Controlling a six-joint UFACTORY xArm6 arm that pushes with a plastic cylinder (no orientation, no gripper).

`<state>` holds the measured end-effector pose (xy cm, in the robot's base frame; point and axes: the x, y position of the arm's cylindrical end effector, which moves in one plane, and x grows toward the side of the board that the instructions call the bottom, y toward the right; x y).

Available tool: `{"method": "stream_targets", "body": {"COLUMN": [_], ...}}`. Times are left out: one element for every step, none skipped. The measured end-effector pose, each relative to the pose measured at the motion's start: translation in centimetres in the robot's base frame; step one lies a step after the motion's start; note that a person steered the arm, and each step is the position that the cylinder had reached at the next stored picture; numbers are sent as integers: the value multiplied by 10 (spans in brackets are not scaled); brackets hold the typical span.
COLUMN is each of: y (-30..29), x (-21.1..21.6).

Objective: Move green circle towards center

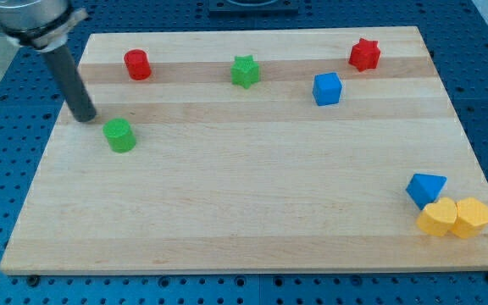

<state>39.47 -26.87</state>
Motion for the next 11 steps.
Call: {"method": "stream_targets", "body": {"y": [-13,20,77,82,37,19,41,117,190,185,136], "x": [23,57,68,63,63,47,37,40,43,43,43]}}
